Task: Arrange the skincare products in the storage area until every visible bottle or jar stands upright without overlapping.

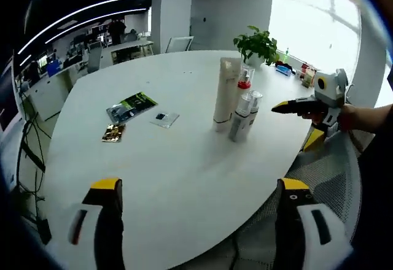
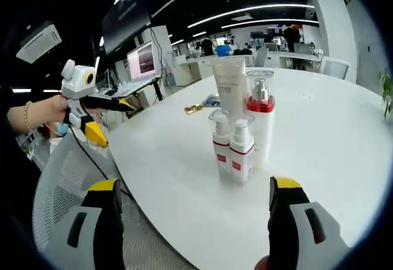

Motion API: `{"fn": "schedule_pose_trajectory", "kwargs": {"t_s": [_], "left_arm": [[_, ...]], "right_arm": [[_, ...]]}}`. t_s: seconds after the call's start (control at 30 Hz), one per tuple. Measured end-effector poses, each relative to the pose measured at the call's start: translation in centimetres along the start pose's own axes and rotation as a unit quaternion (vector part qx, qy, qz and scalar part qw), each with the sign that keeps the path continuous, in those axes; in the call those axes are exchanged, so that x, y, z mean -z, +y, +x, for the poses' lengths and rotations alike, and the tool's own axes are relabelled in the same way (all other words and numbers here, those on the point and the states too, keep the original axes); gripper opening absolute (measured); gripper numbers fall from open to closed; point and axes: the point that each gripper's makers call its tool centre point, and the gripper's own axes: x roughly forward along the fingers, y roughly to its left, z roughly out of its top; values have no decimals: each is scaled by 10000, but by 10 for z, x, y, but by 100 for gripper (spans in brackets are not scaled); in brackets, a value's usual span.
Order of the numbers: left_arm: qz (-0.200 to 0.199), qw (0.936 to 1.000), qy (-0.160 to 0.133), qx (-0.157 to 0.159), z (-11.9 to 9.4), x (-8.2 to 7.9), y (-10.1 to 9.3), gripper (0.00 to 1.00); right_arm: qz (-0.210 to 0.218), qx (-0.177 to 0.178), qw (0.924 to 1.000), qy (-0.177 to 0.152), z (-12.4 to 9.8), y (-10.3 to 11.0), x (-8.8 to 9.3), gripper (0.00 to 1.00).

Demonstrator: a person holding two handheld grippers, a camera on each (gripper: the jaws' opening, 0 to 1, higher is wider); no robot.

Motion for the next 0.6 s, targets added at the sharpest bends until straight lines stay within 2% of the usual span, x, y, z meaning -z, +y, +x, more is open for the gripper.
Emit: {"fn": "schedule_pose_trajectory", "kwargs": {"t_s": [0.1,0.17,0.2,0.3,0.5,0.6], "left_arm": [[-106,9999,86,104,-5,4,3,99],[-21,9998,102,165,-5,6,6,99],[82,9997,202,131,-4,10,11,99],[33,9996,245,134,2,14,21,99],[122,9994,256,189,5,13,26,99],[80,9993,313,196,6,13,33,99]], "right_arm": [[160,207,9997,40,0,-5,2,100],[203,312,9993,40,-1,-6,3,99],[191,336,9992,53,-2,-6,4,99],[-20,454,9987,246,-4,-8,11,100],[-118,570,9979,274,-2,-13,14,99],[21,640,9977,208,-6,-17,14,99]]}}
